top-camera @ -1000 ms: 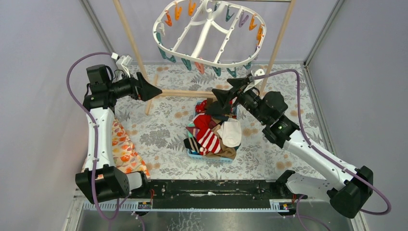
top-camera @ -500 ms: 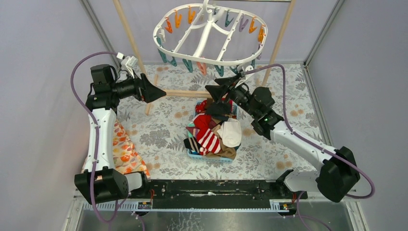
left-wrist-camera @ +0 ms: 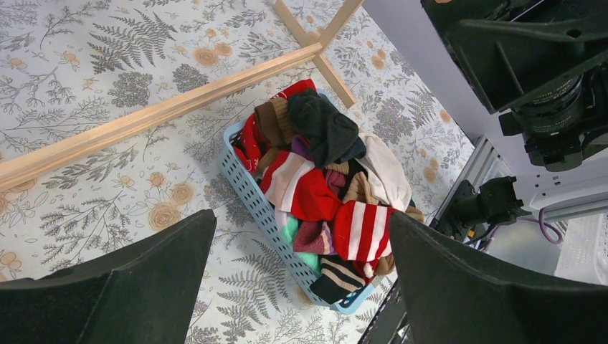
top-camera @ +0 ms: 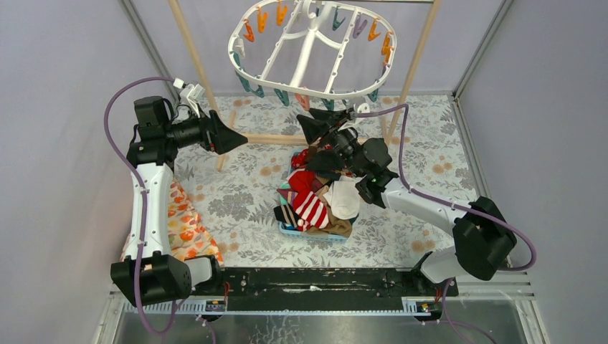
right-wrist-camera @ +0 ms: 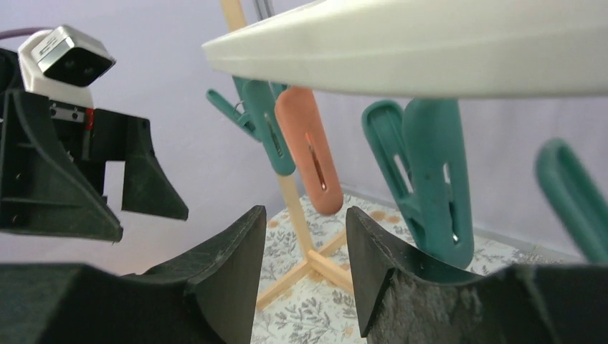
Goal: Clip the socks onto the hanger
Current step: Open the clamp at the hanger.
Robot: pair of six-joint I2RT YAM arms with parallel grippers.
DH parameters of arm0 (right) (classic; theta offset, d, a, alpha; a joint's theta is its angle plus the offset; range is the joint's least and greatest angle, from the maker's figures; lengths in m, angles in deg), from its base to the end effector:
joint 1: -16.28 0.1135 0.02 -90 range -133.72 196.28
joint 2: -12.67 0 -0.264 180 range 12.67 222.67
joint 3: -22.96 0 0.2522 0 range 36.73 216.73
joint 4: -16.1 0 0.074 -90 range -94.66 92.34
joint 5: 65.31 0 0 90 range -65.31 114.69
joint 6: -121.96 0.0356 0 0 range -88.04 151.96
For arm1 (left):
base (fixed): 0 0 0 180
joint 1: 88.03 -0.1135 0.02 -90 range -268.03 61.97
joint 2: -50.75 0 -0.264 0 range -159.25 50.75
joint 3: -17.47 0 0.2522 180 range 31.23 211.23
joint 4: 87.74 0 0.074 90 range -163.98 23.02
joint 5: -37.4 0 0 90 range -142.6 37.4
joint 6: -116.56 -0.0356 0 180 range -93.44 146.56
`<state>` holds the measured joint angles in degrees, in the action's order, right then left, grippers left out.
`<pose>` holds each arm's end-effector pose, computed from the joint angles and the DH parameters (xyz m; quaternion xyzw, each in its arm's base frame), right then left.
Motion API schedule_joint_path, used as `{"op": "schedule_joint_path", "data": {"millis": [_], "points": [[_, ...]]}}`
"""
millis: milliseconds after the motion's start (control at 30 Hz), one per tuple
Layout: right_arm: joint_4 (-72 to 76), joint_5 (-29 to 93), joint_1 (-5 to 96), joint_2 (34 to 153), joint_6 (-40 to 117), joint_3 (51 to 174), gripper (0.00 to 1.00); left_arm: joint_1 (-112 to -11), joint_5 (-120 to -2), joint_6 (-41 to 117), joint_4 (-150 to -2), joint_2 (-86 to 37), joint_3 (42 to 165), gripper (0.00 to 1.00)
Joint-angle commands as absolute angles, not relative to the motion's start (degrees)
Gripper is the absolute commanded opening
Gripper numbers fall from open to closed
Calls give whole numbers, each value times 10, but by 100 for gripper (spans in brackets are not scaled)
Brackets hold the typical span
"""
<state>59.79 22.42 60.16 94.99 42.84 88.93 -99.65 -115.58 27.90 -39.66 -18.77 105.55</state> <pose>0.2346 0.2236 0.3545 -0.1314 0.5033 0.3836 0.7631 0.2465 0.0183 0.3967 0.1782 0.7617 -0.4110 0.4682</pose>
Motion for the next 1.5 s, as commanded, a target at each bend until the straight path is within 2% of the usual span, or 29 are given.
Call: {"op": "schedule_joint_path", "data": {"millis": [0, 200, 500, 633, 733, 767, 967, 1233, 1467], "points": [[676, 185, 606, 963, 410, 929, 51, -994, -1158, 270, -381, -180, 1059, 98], [687, 187, 606, 983, 408, 952, 47, -993, -1156, 250, -376, -180, 1061, 98], [680, 195, 615, 963, 398, 947, 24, -994, -1154, 242, -364, -185, 1069, 98], [665, 200, 620, 951, 395, 947, 23, -993, -1151, 233, -356, -185, 1066, 98], [663, 197, 624, 944, 394, 939, 34, -993, -1149, 228, -353, -183, 1067, 98], [665, 193, 625, 941, 392, 936, 35, -994, -1146, 228, -352, -182, 1067, 98], [656, 184, 629, 933, 386, 936, 35, -994, -1144, 223, -348, -179, 1070, 98], [606, 172, 647, 939, 347, 960, 5, -993, -1146, 229, -347, -176, 1073, 97], [618, 161, 666, 965, 323, 975, 3, -957, -1126, 282, -354, -169, 1115, 95]]}}
